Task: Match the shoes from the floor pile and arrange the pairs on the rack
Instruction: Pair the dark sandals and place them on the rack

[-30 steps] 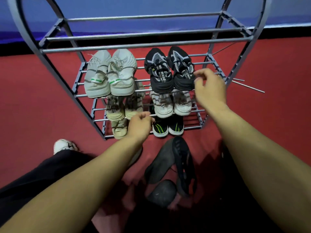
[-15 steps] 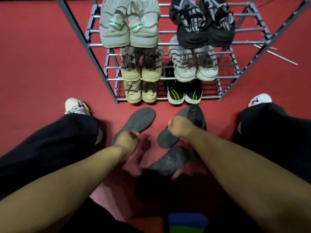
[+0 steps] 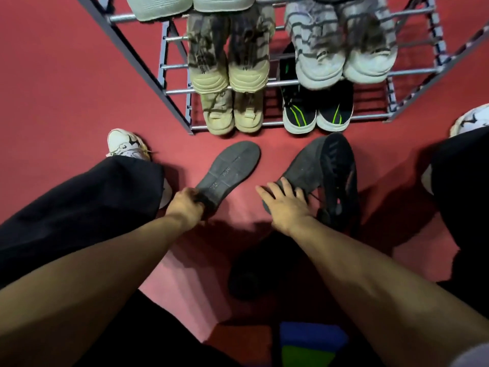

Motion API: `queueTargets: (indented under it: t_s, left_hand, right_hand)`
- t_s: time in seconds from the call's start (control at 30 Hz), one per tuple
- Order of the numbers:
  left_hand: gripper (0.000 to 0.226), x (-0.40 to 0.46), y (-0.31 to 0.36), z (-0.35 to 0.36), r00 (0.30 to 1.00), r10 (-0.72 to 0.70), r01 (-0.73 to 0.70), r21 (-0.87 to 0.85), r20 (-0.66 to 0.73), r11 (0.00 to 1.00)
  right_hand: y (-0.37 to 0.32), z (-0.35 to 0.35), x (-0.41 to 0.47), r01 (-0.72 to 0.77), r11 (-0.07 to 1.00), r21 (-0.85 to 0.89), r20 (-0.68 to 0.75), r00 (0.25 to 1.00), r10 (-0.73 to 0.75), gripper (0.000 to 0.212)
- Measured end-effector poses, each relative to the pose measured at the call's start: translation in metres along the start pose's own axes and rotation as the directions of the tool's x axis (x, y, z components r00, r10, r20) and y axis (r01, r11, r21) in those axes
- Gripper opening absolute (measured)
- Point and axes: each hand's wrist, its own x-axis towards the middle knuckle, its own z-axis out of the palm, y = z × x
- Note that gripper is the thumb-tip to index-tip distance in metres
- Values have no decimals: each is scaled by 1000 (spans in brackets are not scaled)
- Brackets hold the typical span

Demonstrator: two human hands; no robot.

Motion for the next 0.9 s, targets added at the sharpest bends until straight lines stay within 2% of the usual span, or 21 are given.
queueTargets:
  t_s: [0.1,0.17,0.2,0.27,0.33,0.37,0.4,0.43,0.47,0.57,0.6,0.67,0.8,0.9]
  left_hand:
    - [36,6,4,2,1000,-8,9,-18,29,1000]
    - [40,5,4,8,999,-2,2,-5,49,1000]
    - [42,2,3,10,999,4,-4,13,46,1000]
    - [48,1,-4,14,1000,1,-2,58,10,998]
    - [52,0,-12,13,1000,-22,23,105,-13,994]
    - [54,-1,-16,14,999,-42,43,140,-13,989]
    - [55,-2,-17,14,998,-66,66,179,-7,982]
    - [57,-5,-16,16,997,-83,81,209,0,975]
    - [58,-8,-13,18,997,-83,78,228,11,970]
    - [58,-15,0,28,997,-7,-9,219,74,976]
    - [58,-17,4,31,995,27,-45,203,95,978]
    - [57,-21,11,37,989,81,-101,161,124,982]
    - [53,-25,10,38,978,133,-159,163,159,974]
    - [56,-23,1,31,983,93,-127,230,156,965]
  right_hand:
    - [-7,-12,7,-19,999,-46,-59,998,16,44]
    - [-11,-21,3,-18,1000,-18,-129,992,16,39]
    - [-13,-26,-1,-9,1000,26,-223,975,14,42]
    - [-18,-38,-16,31,989,144,-496,867,45,55]
    - [-23,-49,-30,134,939,316,-737,658,154,61]
    - [-25,-52,-40,188,894,407,-786,571,238,61]
    - [-26,-52,-50,217,840,497,-789,517,333,63]
    - [-24,-46,-61,210,791,574,-759,500,418,64]
    - [-21,-34,-71,170,757,631,-706,530,469,66]
    - [-8,15,-98,-41,744,667,-417,807,419,63]
    - [-5,28,-103,-96,744,661,-319,862,394,55]
    - [-5,35,-103,-165,727,667,-214,892,399,46]
    - [-8,18,-94,-306,680,666,-39,896,441,46]
    - [-2,17,-95,-336,663,669,-20,884,468,44]
